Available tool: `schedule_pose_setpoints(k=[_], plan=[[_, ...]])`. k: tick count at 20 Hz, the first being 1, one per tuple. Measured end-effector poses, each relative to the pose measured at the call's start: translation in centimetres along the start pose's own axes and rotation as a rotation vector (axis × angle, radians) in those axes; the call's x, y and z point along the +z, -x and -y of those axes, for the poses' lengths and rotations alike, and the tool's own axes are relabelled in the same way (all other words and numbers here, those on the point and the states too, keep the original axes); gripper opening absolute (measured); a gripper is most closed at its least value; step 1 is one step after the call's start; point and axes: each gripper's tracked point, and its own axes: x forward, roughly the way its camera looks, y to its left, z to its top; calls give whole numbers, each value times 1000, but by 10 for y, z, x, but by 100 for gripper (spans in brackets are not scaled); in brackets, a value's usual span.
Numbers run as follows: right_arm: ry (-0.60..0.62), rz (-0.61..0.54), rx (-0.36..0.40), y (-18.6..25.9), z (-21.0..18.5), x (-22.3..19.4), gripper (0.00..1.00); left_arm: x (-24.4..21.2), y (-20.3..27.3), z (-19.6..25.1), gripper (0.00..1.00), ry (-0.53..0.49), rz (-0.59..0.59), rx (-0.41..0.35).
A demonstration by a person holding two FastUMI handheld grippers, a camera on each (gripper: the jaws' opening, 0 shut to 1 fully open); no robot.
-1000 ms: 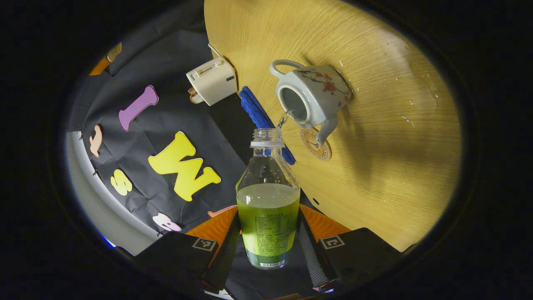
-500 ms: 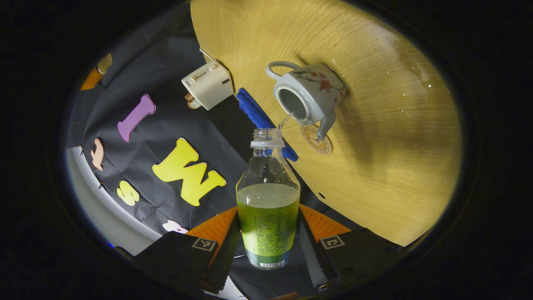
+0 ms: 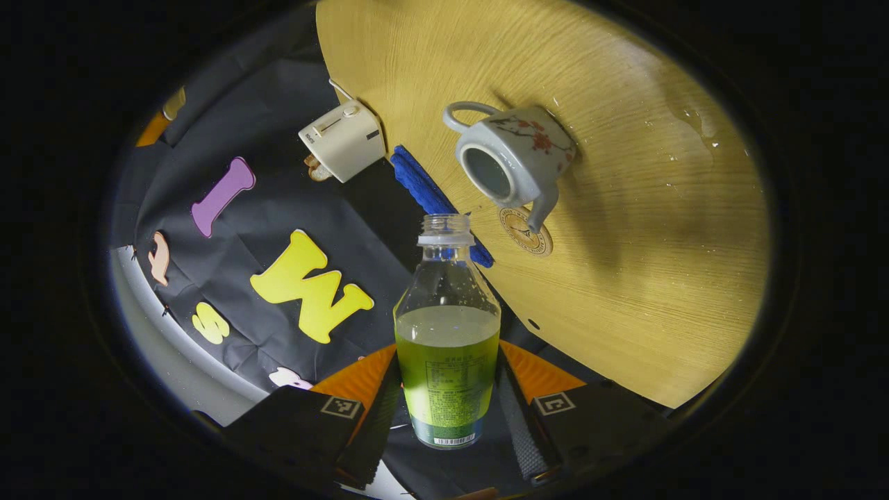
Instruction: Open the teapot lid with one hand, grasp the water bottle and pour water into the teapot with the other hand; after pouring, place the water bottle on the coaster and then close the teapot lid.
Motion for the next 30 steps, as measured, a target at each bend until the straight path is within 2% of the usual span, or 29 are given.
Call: schedule_pose_setpoints(k=[5,9,14,17,21,23,24,25,30], plan=[[-7,-21,7,-5,-3,-7,0,2,-3,-3,75,27,24,24],[-10,-26,0,-6,0,-9,0,6,-6,-8,75,177,88,47],[-11,-29,-12,-8,3,-11,0,-11,-24,-10,75,627,113,21],[-12,-39,-8,-10,1,-15,0,-22,-34,-17,75,868,120,30],[-18,-53,9,-12,-6,-20,0,-26,-58,-19,75,1221,152,6],[-30,-59,27,-13,-12,-25,0,-17,-63,-17,75,1380,183,-9],[-33,-66,34,-14,-15,-28,0,-14,-67,-17,71,1462,198,-13],[-35,-74,39,-15,-17,-31,0,-8,-72,-15,75,1549,209,-28],[-51,-82,36,-21,-21,-41,0,30,-81,-25,76,2028,364,-59]])
